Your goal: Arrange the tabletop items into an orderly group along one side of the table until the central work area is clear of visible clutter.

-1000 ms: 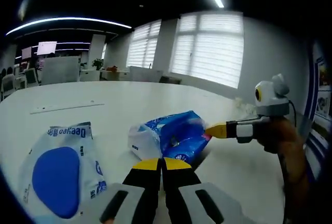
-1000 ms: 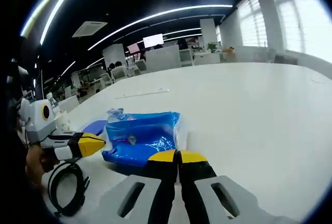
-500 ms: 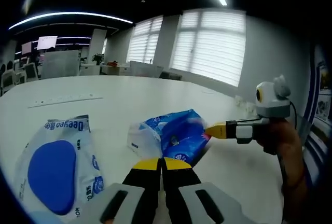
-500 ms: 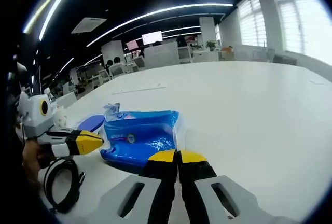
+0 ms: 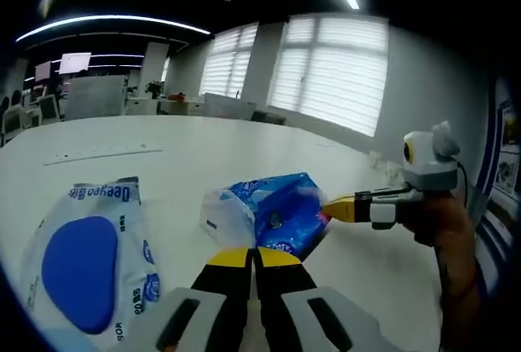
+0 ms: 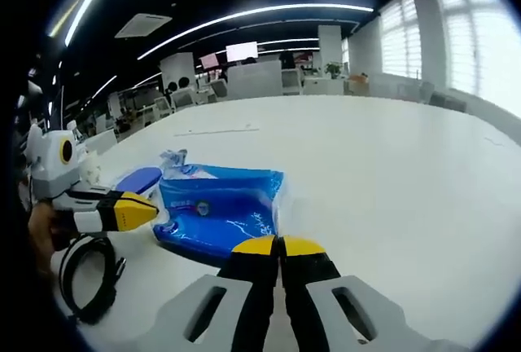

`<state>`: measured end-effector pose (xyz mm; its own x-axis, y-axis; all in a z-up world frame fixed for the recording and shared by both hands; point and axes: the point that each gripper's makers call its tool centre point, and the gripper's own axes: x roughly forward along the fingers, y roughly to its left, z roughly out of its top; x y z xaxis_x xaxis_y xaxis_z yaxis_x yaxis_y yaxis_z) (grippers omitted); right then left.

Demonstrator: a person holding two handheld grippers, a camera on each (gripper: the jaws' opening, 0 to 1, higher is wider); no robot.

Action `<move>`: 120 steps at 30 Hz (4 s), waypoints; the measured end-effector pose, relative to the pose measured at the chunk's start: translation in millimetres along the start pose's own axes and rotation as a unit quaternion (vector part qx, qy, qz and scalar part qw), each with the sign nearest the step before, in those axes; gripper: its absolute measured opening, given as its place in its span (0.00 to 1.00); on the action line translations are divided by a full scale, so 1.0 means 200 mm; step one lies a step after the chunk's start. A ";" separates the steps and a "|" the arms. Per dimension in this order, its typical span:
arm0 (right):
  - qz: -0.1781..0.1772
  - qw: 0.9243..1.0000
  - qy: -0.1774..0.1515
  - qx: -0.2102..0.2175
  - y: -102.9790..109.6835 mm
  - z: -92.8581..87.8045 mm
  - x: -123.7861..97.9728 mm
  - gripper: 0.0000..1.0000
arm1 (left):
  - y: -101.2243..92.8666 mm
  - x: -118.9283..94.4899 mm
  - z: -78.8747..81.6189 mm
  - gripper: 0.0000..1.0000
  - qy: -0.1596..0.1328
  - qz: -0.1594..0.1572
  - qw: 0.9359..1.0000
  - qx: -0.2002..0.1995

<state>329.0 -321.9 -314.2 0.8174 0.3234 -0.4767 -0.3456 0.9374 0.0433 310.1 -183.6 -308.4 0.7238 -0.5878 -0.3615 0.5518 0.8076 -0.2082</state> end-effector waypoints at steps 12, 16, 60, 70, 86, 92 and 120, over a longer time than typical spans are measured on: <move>-0.017 1.000 -0.002 0.001 -0.03 0.01 -0.01 0.08 | 0.00 0.00 0.00 0.06 0.003 0.007 1.000 -0.015; -0.018 1.000 -0.016 0.012 -0.04 0.03 -0.03 0.08 | -0.01 -0.01 -0.01 0.13 0.008 -0.001 0.999 -0.037; 0.031 0.996 -0.081 0.002 0.18 0.22 -0.11 0.29 | -0.02 -0.19 0.07 0.38 -0.040 0.006 0.997 -0.069; 0.071 0.992 -0.103 -0.013 0.30 0.28 -0.12 0.30 | 0.01 -0.28 0.09 0.47 -0.058 0.031 0.996 -0.063; 0.101 0.989 -0.098 -0.038 0.44 0.30 -0.12 0.34 | 0.00 -0.36 0.10 0.55 -0.064 0.028 0.995 -0.072; 0.111 0.988 -0.093 -0.051 0.49 0.31 -0.11 0.35 | 0.03 -0.41 0.11 0.56 -0.072 0.033 0.994 -0.081; 0.143 0.983 -0.080 -0.083 0.65 0.30 -0.09 0.38 | 0.32 -0.61 0.06 0.57 -0.092 0.088 0.984 -0.122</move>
<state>297.5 -197.9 -247.6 0.7336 0.5989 -0.3211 -0.6312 0.7756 0.0043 263.2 -61.4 -266.4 0.8744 -0.4181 -0.2463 0.3108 0.8723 -0.3775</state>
